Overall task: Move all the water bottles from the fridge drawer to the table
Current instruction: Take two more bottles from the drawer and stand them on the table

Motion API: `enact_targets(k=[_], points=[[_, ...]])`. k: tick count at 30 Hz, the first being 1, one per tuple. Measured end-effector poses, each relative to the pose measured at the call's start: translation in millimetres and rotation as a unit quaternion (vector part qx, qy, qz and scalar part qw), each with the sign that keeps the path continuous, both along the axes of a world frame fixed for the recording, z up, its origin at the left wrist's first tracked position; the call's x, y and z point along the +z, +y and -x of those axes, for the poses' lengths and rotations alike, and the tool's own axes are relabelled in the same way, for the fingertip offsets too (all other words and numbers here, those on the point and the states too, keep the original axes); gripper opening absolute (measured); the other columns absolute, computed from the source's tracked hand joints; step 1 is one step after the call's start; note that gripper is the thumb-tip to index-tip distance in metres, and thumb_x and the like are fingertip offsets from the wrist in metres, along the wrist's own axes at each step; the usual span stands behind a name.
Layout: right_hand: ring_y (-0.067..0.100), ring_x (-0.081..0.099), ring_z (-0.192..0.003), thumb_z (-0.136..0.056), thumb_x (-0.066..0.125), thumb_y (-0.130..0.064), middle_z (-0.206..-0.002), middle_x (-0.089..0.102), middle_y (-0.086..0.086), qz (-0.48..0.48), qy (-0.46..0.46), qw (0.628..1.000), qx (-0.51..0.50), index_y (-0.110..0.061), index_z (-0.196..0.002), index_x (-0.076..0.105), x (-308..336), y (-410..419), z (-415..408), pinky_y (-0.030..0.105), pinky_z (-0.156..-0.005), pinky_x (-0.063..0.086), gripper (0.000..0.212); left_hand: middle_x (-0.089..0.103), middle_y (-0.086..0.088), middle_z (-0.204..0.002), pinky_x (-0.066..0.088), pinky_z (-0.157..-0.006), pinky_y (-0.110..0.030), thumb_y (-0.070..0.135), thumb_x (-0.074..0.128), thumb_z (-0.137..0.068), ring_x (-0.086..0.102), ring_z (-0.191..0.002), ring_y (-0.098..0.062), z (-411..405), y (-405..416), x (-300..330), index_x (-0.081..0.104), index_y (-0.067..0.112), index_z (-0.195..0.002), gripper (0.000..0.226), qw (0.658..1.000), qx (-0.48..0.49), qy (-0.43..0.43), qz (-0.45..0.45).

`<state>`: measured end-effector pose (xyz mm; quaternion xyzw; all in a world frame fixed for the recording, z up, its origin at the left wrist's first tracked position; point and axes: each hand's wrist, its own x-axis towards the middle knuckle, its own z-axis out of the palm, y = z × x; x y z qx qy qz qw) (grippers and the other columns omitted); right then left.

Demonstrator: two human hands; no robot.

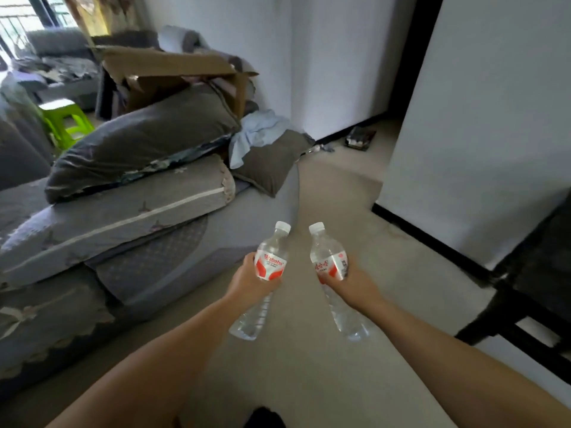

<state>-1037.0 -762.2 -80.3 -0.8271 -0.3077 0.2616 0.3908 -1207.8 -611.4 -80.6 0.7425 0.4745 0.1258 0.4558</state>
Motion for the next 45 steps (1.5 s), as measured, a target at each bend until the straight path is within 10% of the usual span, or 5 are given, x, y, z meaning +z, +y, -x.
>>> enact_targets(k=[9,20,30,45], points=[[0.022,0.062,-0.097,-0.078,0.069,-0.052,-0.103,0.061,-0.004,0.029,-0.024,0.995,-0.096,-0.022,-0.120,0.043,-13,60,-144,0.031,-0.078,0.044,0.058,0.064,0.004,-0.098,0.057,-0.077,-0.032,0.049,0.080,-0.056,0.064,-0.086,-0.014,-182,86,-12,0.050,0.018,-0.112,0.071,0.988,-0.153,0.009,0.015],[0.021,0.063,-0.096,-0.075,0.074,-0.049,-0.107,0.062,-0.001,-0.014,-0.009,0.959,-0.285,-0.022,-0.119,0.042,2,125,-316,0.042,-0.087,0.052,0.061,0.059,0.000,-0.112,0.042,-0.065,-0.016,0.018,0.078,-0.075,0.057,-0.093,-0.014,-420,182,18,0.042,0.015,-0.126,0.063,0.951,-0.308,-0.027,0.002],[0.016,0.059,-0.093,-0.080,0.070,-0.052,-0.113,0.060,-0.002,0.013,0.016,0.923,-0.385,-0.020,-0.132,0.037,-11,99,-449,0.032,-0.082,0.051,0.069,0.063,-0.001,-0.112,0.053,-0.091,-0.041,0.026,0.083,-0.065,0.063,-0.100,-0.017,-603,156,0,0.046,0.020,-0.118,0.065,0.892,-0.449,-0.014,0.036],[0.015,0.063,-0.094,-0.080,0.065,-0.059,-0.108,0.062,-0.002,0.023,0.013,0.849,-0.528,-0.022,-0.129,0.035,13,-32,-654,0.037,-0.084,0.056,0.069,0.057,0.002,-0.117,0.049,-0.083,-0.031,0.037,0.079,-0.072,0.057,-0.100,-0.017,-892,35,23,0.035,0.024,-0.133,0.076,0.811,-0.585,0.000,-0.014]])
